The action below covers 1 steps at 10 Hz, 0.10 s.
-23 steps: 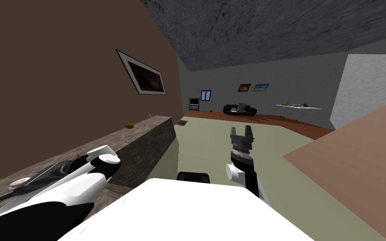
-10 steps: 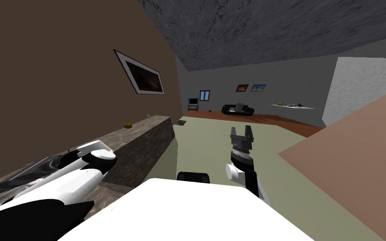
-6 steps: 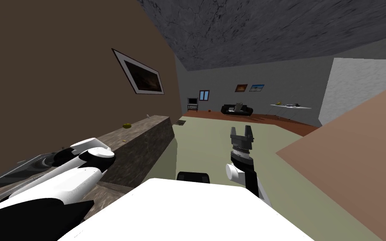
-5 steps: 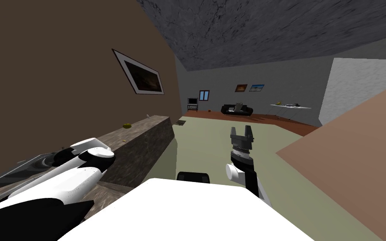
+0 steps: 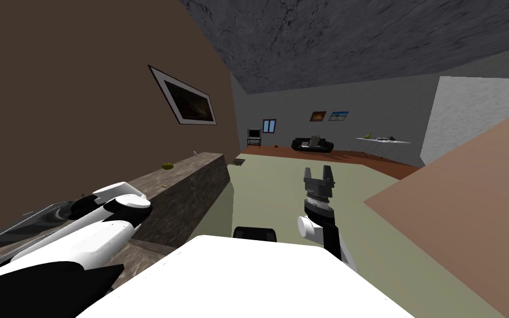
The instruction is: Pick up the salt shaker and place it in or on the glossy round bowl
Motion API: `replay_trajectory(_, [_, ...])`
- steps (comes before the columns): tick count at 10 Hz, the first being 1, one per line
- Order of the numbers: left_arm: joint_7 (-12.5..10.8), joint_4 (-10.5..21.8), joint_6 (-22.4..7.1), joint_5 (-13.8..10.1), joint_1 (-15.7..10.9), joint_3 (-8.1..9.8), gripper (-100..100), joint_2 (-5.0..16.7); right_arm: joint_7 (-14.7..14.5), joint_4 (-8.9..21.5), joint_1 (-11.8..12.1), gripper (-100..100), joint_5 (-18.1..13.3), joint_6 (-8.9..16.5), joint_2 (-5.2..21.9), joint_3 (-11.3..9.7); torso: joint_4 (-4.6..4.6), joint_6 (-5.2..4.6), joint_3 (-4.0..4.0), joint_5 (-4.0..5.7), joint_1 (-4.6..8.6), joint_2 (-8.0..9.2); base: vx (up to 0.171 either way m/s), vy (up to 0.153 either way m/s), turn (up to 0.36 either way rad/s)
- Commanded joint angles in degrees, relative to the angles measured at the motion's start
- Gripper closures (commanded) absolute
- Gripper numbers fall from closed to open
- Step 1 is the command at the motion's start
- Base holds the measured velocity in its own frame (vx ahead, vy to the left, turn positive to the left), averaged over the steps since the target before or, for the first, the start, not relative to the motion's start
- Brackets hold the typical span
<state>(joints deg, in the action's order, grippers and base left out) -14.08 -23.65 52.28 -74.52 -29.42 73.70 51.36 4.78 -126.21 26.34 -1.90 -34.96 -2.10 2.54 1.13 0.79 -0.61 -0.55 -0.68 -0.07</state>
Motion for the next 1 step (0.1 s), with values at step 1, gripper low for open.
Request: replay_trajectory(1, [0.0,0.0,0.0,0.0,0.0,0.0,0,0.0,0.0,0.0,0.0,0,0.0,0.0,0.0,0.0,0.0,0.0,0.0,0.0,0.0,0.0,0.0,0.0,0.0])
